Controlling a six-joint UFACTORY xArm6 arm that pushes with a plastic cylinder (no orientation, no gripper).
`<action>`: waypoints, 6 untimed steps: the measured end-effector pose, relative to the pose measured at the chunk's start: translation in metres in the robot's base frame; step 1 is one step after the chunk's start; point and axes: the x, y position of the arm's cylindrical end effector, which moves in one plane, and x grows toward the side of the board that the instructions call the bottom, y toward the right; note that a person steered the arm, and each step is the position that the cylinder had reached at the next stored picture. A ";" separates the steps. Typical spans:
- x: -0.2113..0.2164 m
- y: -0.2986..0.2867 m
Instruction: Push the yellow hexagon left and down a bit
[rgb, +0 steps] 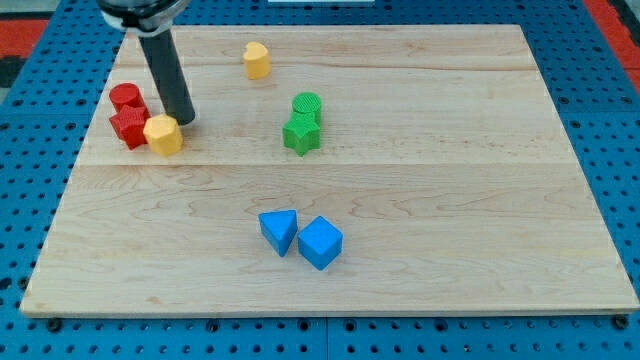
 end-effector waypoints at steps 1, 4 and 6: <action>0.058 0.000; 0.037 -0.001; 0.067 -0.059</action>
